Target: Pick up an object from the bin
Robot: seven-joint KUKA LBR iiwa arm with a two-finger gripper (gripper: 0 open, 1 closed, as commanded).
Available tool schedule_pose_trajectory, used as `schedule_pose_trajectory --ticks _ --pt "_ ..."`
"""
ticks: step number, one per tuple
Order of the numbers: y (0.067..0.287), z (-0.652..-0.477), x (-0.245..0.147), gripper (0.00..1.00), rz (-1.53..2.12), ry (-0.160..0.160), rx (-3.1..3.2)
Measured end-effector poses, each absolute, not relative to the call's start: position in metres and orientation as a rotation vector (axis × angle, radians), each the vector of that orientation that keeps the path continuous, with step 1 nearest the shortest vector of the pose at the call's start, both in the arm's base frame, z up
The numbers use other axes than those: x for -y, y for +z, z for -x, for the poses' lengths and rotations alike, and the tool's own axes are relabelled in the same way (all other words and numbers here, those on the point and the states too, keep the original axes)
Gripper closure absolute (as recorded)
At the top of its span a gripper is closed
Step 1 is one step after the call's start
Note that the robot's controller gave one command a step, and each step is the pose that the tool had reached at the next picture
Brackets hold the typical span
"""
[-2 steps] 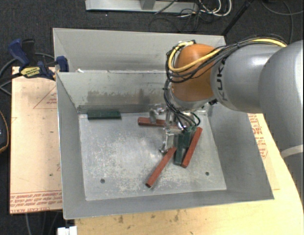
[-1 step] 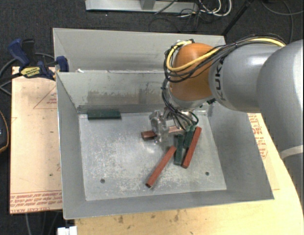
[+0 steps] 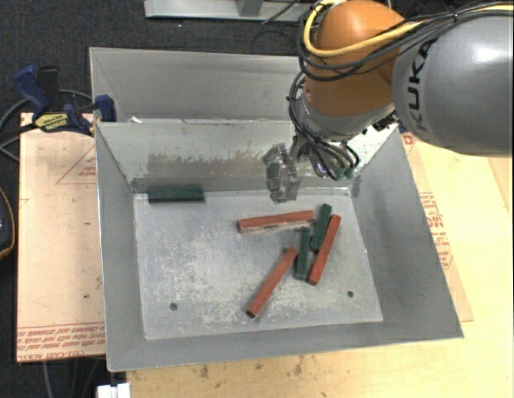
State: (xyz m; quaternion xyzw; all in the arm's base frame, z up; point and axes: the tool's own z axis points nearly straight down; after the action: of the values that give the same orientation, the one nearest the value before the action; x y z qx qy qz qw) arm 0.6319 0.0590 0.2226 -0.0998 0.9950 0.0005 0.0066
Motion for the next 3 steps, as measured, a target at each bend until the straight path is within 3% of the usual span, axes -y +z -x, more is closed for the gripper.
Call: schedule_pose_trajectory --ticks 1,2,3 --pt "0.217 -0.630 -0.058 0.00 0.309 0.002 -3.122" --pt "0.084 -0.582 -0.046 0.00 0.420 0.003 -3.121" --pt "0.068 -0.522 0.038 0.00 0.390 -0.002 -3.124"
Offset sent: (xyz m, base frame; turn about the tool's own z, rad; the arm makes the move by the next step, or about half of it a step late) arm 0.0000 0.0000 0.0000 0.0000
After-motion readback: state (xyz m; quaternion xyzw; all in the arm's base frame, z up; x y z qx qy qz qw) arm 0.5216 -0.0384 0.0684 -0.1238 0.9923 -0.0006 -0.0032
